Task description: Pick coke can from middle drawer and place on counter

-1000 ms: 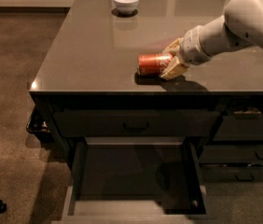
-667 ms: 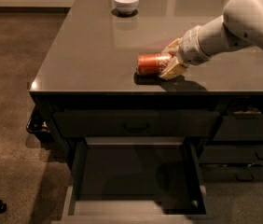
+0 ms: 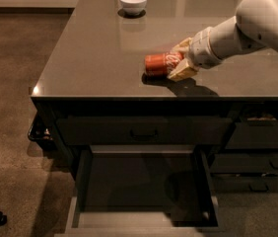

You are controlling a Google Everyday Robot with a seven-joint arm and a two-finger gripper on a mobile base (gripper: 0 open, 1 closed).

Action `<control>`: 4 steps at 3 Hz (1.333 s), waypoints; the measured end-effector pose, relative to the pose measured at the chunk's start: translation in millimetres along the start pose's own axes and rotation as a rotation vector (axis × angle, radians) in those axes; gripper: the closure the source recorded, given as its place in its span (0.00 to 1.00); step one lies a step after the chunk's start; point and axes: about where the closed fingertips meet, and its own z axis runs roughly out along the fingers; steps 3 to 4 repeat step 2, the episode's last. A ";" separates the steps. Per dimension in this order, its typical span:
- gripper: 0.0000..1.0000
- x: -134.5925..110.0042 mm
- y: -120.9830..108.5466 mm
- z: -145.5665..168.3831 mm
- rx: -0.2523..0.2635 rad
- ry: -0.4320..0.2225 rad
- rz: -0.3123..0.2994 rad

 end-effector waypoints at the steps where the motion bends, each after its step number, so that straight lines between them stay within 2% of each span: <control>1: 0.00 0.0 0.0 0.1 0.000 0.000 0.000; 4: 0.00 0.0 0.0 0.1 0.000 0.000 0.000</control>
Offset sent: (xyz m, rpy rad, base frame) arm 0.0000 0.0000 0.0000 0.0000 0.0000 0.0001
